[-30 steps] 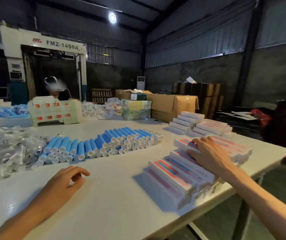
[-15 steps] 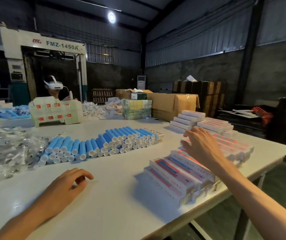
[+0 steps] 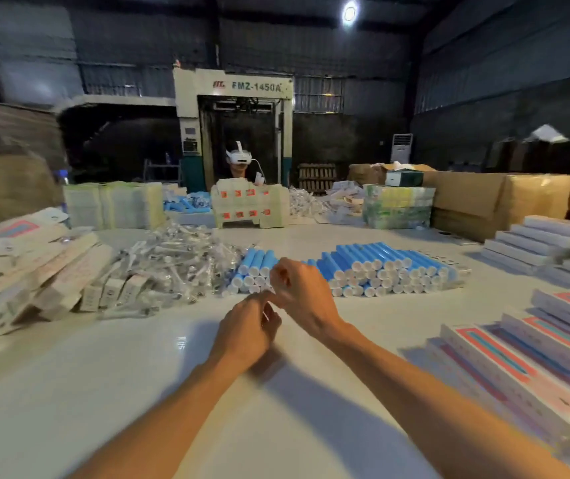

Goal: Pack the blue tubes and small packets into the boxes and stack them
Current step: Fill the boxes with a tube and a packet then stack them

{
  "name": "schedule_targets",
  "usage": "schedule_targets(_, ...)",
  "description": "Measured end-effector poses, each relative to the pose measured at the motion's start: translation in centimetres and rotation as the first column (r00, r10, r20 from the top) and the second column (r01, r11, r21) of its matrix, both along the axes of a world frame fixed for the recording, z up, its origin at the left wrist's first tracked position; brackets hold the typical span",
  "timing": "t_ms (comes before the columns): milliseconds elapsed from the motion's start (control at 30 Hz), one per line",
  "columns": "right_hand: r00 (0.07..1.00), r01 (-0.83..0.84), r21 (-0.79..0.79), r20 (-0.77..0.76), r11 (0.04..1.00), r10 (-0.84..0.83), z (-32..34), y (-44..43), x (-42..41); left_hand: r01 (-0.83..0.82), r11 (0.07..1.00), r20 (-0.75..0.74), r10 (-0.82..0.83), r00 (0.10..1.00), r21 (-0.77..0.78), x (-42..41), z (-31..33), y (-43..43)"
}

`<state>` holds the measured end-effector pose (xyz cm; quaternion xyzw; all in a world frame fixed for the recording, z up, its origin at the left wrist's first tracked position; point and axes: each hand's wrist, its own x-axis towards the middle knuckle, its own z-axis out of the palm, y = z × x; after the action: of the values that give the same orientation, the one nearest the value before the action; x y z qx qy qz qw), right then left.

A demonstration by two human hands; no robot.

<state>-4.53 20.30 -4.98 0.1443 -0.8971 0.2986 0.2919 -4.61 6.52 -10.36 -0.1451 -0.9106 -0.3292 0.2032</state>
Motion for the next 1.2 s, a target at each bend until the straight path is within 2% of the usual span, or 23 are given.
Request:
schedule_targets(133,1.0,-0.03,-0.084,-0.006,0.996,0.03,-4.7,-2.9,-1.9,-0.188,0.98,0.057,0.191,0.98,-0.064,-0.8,-0.2,-0.9)
schedule_targets(300,0.999,-0.027,-0.103,-0.042,0.994,0.022,-5.8,-2.3,-2.8,-0.295,0.955,0.061,0.292,0.954,0.039,-0.8,0.9,-2.1)
schedule_targets(433,0.997,-0.066,-0.034,-0.029,0.997,0.065,-5.9,-2.5,-2.6,-0.334,0.939,0.101,0.341,0.935,-0.076,-1.6,3.1,-5.1)
schedule_targets(500,0.996,-0.089,-0.041,-0.029,0.995,0.087,-5.9,-2.3,-2.9,-0.407,0.894,0.052,0.423,0.905,-0.185,-2.2,4.5,-8.3)
schedule_targets(567,0.994,-0.109,-0.058,-0.024,0.992,0.107,-6.1,-2.2,-3.1,-0.528,0.767,-0.041,0.553,0.832,-0.365,-2.4,5.7,-12.5)
schedule_targets(633,0.993,-0.12,-0.08,-0.012,0.99,0.12,-6.2,-2.3,-3.1,-0.67,0.493,-0.185,0.712,0.677,-0.555,-2.2,6.6,-17.0)
schedule_targets(667,0.992,-0.125,-0.082,-0.005,0.989,0.125,-6.2,-2.3,-3.1,-0.715,0.356,-0.249,0.767,0.591,-0.601,-1.9,6.9,-19.2)
schedule_targets(700,0.991,-0.131,-0.08,0.002,0.988,0.131,-6.2,-2.4,-3.1,-0.741,0.262,-0.287,0.802,0.523,-0.618,-1.5,7.0,-21.2)
schedule_targets(767,0.988,-0.152,-0.076,0.01,0.985,0.153,-6.1,-2.4,-3.1,-0.761,0.178,-0.301,0.844,0.444,-0.624,-0.5,7.3,-24.4)
schedule_targets(833,0.984,-0.176,-0.067,0.022,0.982,0.178,-6.0,-2.5,-3.1,-0.744,0.162,-0.253,0.876,0.411,-0.648,0.4,7.4,-26.7)
schedule_targets(933,0.977,-0.207,-0.052,0.047,0.977,0.21,-5.9,-2.5,-3.0,-0.679,0.186,-0.18,0.885,0.43,-0.71,1.7,7.1,-28.2)
schedule_targets(1033,0.971,-0.227,-0.04,0.065,0.973,0.229,-5.8,-2.4,-2.9,-0.654,0.151,-0.25,0.842,0.478,-0.741,3.0,7.0,-28.0)
schedule_targets(1100,0.97,-0.23,-0.042,0.065,0.972,0.233,-5.8,-2.4,-2.8,-0.662,0.149,-0.256,0.843,0.474,-0.734,3.5,7.7,-27.4)
schedule_targets(1133,0.971,-0.23,-0.05,0.063,0.972,0.232,-5.8,-2.3,-2.8,-0.663,0.169,-0.233,0.849,0.473,-0.729,3.6,8.2,-27.2)
schedule_targets(1200,0.97,-0.23,-0.07,0.06,0.971,0.234,-5.9,-2.3,-2.8,-0.654,0.28,-0.136,0.849,0.51,-0.703,3.5,9.3,-27.0)
